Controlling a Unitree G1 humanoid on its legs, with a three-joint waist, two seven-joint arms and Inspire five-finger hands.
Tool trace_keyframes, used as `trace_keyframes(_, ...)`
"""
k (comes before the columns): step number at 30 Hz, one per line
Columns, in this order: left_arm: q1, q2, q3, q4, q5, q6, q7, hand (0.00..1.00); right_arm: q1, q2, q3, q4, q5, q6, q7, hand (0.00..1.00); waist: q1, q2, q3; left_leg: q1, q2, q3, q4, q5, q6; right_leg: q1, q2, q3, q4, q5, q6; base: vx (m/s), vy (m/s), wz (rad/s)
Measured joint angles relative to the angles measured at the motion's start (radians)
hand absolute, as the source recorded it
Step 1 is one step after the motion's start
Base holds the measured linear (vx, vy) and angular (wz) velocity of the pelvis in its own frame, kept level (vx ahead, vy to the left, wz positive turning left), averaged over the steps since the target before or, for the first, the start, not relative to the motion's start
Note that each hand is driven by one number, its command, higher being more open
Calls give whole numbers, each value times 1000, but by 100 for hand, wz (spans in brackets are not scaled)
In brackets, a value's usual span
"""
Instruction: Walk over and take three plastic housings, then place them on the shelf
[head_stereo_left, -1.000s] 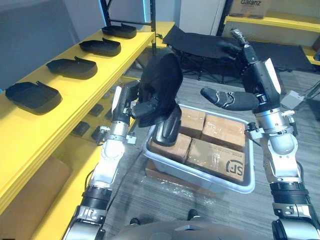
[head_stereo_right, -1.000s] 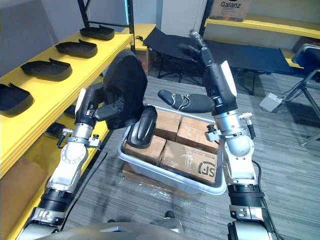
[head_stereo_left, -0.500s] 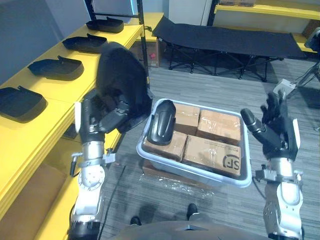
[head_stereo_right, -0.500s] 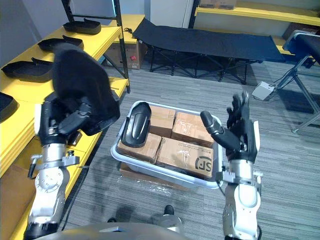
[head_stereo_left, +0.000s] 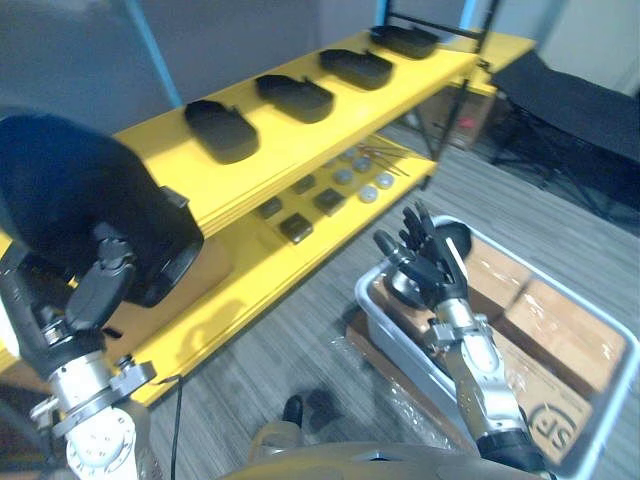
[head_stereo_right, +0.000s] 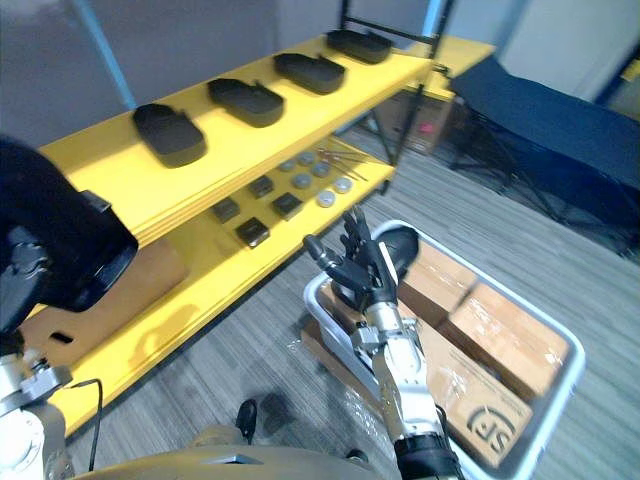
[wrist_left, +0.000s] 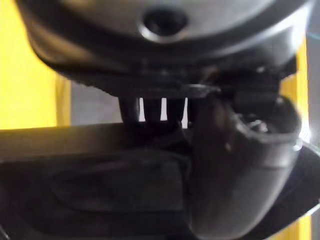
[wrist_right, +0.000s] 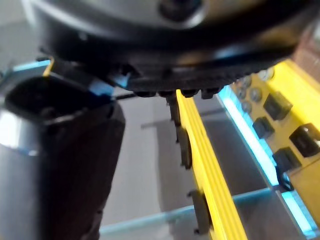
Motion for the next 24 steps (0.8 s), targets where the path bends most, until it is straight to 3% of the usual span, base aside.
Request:
trace_keyframes(2, 26, -6, 18, 0, -44, 0, -46, 0, -29, 0, -2, 0, 0, 0, -46, 100, 19, -21, -1, -21, -10, -54, 0, 9, 3, 14, -2, -42, 15, -14, 1, 6, 8, 70)
trace_keyframes(6, 39, -33, 5, -15, -61, 0, -142, 0, -22, 1, -29, 0, 0, 6, -79, 100, 15, -23, 3, -43, -28, -100, -4, 17, 14, 33, -22, -119, 74, -57, 13, -28, 30, 72)
trace_keyframes(8, 40, -26, -4, -47, -64, 0, -180, 0, 11, 2, -75, -25, -1, 12, -85, 100, -22, -26, 10, -88, -7, 30, 23, -3, 56, 49, -31, -211, 96, -70, 21, -76, 24, 136)
trace_keyframes(10, 0, -22, -34, -59, -72, -10, -237, 0, 101, 2, -172, -92, 0, 12, -102, 100, -48, -2, 26, -147, 36, 217, 79, 8, 83, 70, -33, -315, 120, -92, 30, -60, 48, 162)
trace_keyframes(12, -4, -24, -51, -59, -77, -29, -266, 0, 161, 3, -233, -110, 1, 11, -110, 100, -65, 18, 46, -159, 58, 350, 76, 30, 111, 76, -55, -357, 171, -130, 44, -4, 88, 120)
trace_keyframes(14, -3, -25, -73, -58, -84, -30, -265, 0, 189, 6, -252, -103, 10, 10, -104, 100, -64, 28, 61, -150, 46, 359, 68, 66, 115, 76, -86, -328, 231, -171, 52, -5, 106, 54)
trace_keyframes(16, -3, -25, -85, -58, -85, -33, -263, 0, 194, 28, -246, -100, 20, -5, -86, 100, -63, 17, 69, -138, 31, 370, 64, 77, 118, 59, -123, -273, 288, -205, 59, -29, 104, 0)
trace_keyframes(18, -1, -24, -93, -58, -85, -34, -253, 0, 174, 53, -230, -100, 26, -28, -73, 100, -61, 4, 84, -134, 26, 386, 92, 62, 117, 55, -155, -243, 331, -222, 65, -5, 59, -19)
trace_keyframes(24, -41, -3, -112, -58, -71, -34, -234, 0, 95, 87, -184, -83, 31, -101, -120, 100, -42, -31, 119, -218, 6, 389, 370, -111, 128, 59, -266, -230, 435, -279, 98, 13, 94, 5)
